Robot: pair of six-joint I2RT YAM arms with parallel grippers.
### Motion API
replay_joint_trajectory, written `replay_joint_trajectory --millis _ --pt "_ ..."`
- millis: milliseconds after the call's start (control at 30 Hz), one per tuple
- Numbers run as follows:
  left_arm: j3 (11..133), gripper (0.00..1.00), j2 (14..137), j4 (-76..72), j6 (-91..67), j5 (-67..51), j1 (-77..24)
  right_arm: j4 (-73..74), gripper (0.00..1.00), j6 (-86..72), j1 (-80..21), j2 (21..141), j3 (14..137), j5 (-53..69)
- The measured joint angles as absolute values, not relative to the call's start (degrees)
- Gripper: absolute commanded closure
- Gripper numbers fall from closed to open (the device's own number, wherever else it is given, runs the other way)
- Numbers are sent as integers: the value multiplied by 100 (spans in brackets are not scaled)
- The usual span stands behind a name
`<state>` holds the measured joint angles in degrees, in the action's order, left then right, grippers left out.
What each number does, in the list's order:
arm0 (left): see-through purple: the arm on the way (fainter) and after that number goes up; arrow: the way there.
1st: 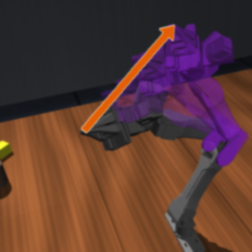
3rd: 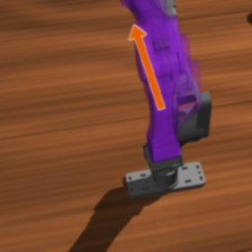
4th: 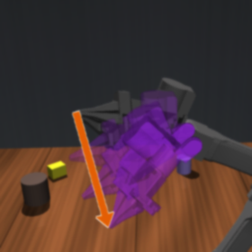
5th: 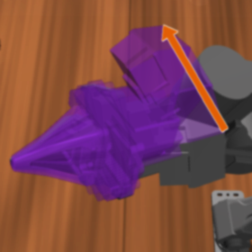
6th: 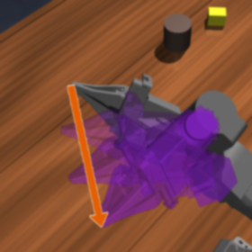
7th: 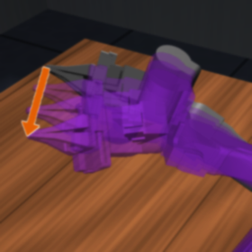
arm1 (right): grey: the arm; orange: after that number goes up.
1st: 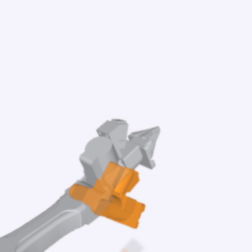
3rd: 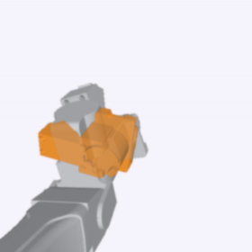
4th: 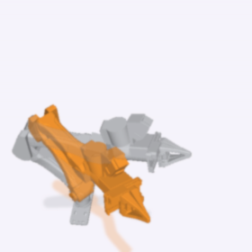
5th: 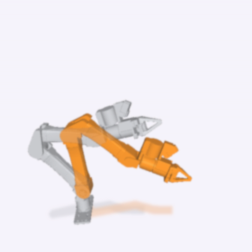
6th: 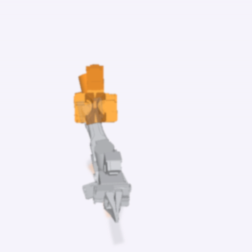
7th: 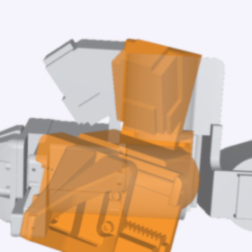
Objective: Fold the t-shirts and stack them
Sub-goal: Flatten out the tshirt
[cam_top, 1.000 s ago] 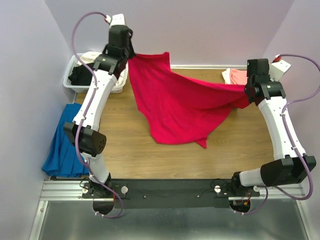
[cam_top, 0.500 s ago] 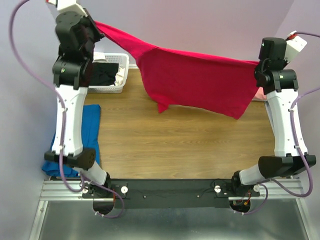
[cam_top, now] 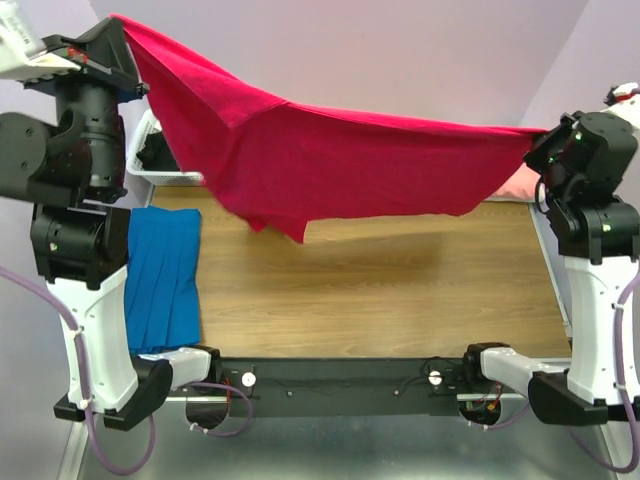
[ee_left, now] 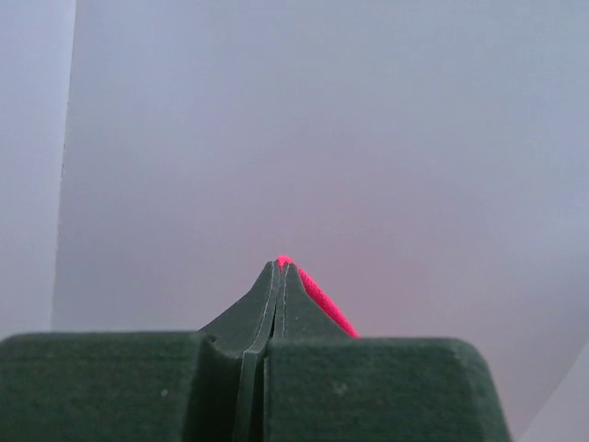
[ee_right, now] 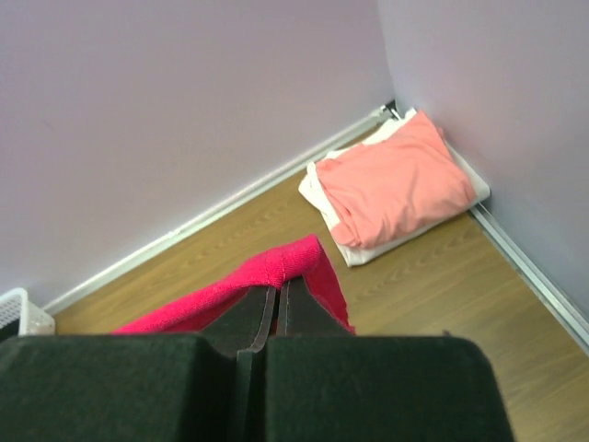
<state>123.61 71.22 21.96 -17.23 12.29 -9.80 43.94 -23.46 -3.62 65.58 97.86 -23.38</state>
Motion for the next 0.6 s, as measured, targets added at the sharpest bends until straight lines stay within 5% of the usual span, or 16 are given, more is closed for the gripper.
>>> replay_joint_trajectory --millis 300,600 --pt "12359 100 7518 1581 -1863 1188 -980 4029 99 -2296 -362 7032 9776 -2388" --pt "12857 100 9480 1212 -2130 1194 -974 3658 99 -2342 -362 8700 9649 -2475"
